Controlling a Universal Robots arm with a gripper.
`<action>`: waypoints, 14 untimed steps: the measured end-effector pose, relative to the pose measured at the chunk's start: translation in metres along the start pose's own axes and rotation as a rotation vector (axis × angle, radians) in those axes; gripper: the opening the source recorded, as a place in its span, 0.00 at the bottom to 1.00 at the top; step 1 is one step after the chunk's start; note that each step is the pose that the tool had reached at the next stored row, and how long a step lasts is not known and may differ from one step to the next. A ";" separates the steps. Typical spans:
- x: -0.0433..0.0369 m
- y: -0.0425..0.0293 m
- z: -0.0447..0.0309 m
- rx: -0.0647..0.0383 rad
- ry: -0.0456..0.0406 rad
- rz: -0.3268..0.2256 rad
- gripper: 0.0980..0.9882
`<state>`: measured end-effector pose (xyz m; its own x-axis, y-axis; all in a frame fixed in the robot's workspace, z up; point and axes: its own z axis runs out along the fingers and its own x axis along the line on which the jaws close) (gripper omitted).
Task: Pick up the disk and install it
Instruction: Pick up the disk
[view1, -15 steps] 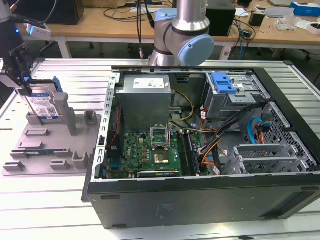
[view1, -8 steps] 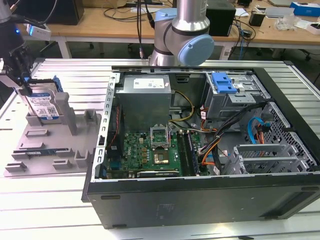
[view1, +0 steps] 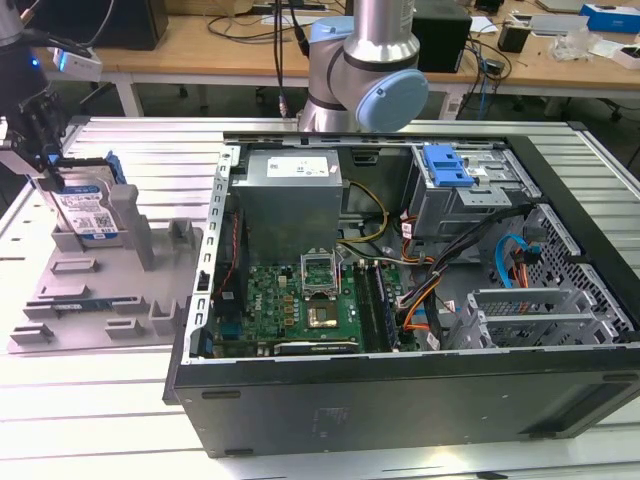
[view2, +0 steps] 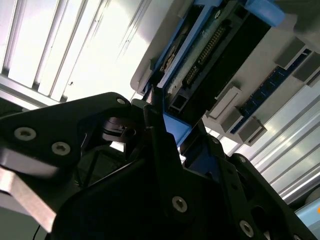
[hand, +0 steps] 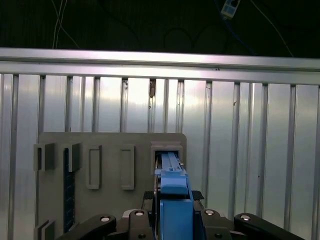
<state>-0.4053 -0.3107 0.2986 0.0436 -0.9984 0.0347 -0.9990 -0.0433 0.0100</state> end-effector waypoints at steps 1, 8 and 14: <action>0.0000 0.0000 0.0000 0.000 0.0000 0.000 0.30; 0.0003 0.0001 -0.0078 0.000 -0.0011 0.000 0.30; 0.0008 0.0002 -0.0236 0.000 -0.0012 0.000 0.30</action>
<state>-0.4053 -0.3107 0.3222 0.0436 -0.9985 0.0335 -0.9990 -0.0433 0.0098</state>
